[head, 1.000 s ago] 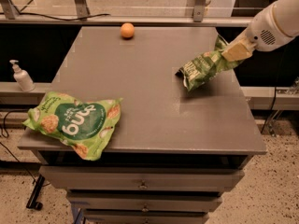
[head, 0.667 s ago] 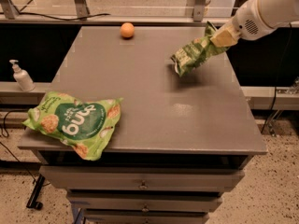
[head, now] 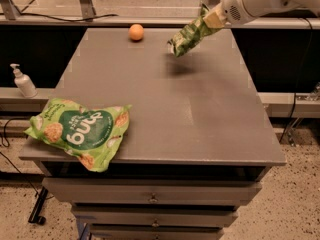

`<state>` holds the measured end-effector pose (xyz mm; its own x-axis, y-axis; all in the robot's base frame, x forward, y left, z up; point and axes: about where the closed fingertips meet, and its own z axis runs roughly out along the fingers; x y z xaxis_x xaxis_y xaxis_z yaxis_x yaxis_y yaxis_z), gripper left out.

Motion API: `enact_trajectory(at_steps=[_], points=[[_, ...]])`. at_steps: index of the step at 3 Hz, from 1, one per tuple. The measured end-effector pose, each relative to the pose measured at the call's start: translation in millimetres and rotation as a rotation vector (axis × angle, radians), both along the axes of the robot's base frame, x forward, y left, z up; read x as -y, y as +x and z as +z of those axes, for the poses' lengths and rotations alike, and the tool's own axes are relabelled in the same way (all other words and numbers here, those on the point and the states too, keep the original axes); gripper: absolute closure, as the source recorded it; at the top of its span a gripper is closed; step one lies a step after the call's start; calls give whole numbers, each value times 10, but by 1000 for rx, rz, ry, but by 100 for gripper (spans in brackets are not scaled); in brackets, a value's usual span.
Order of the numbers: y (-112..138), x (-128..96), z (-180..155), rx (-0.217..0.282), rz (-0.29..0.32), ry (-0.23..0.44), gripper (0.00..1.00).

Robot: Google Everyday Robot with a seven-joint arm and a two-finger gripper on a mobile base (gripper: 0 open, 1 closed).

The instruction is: Move green jalapeno chip bag near orange

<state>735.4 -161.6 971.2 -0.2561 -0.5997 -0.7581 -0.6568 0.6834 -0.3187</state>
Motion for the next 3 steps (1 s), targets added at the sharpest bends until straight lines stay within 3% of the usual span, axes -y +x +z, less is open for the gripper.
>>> enact_trajectory(at_steps=[1, 3], points=[[487, -158, -57, 59, -22, 8, 100], [1255, -354, -113, 127, -39, 30, 100]])
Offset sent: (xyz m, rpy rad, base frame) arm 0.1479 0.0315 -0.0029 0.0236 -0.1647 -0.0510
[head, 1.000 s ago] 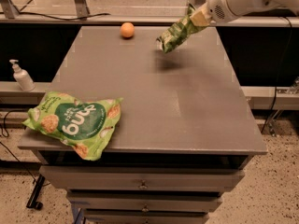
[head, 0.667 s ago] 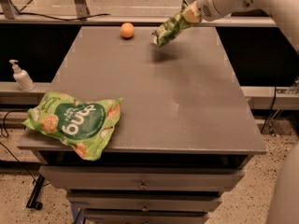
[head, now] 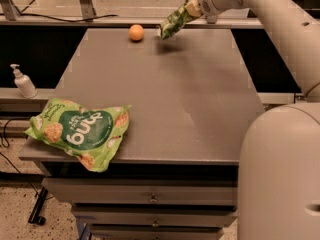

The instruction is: Move green jalapeno chip bag near orange

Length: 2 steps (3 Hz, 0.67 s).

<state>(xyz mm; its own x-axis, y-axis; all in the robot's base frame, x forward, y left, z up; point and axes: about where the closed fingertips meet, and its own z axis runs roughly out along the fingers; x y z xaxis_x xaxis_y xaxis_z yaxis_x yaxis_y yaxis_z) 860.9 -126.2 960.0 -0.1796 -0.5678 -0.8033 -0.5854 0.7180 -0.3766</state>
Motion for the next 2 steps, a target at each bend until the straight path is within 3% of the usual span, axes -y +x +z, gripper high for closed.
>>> enact_trajectory(at_steps=[2], points=[[398, -166, -193, 3, 12, 17, 100]])
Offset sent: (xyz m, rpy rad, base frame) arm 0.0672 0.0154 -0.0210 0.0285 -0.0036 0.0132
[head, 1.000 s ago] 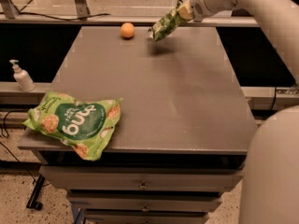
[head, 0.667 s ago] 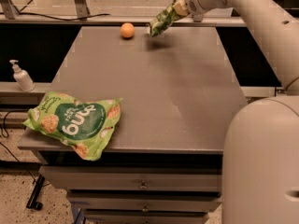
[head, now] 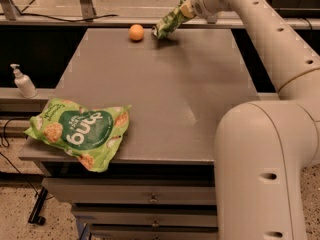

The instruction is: Move green jalapeno chip bag near orange

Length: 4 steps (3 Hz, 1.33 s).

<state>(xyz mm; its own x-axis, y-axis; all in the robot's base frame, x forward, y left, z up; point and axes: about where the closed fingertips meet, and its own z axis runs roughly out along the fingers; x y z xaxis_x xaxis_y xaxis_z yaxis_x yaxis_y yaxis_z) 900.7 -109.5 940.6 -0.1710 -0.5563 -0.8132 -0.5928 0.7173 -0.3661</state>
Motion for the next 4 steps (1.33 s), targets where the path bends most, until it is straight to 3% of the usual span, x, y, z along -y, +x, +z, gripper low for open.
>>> enact_trajectory(at_steps=[1, 2, 3, 4], points=[[67, -15, -151, -24, -1, 6, 100], [61, -13, -312, -71, -11, 15, 83], [-9, -55, -424, -114, -8, 21, 91], [-93, -42, -468, -138, -15, 8, 91]])
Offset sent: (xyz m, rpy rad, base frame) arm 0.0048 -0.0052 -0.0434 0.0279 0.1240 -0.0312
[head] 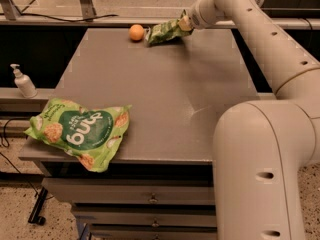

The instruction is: Move green jalapeno chip bag near orange

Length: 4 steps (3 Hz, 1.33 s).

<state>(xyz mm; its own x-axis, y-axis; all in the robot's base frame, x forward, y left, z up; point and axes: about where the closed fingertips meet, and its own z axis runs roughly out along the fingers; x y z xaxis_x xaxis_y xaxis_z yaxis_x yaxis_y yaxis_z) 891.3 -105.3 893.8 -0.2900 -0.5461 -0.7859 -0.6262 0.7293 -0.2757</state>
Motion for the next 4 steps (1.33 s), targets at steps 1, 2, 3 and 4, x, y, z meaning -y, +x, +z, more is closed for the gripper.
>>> enact_trajectory(at_steps=[1, 2, 3, 4], points=[[-100, 78, -17, -11, -14, -13, 68], [-219, 152, -51, -25, -26, -25, 44], [-357, 148, -158, -60, -24, -35, 21], [-521, 13, -330, -115, 12, -45, 0]])
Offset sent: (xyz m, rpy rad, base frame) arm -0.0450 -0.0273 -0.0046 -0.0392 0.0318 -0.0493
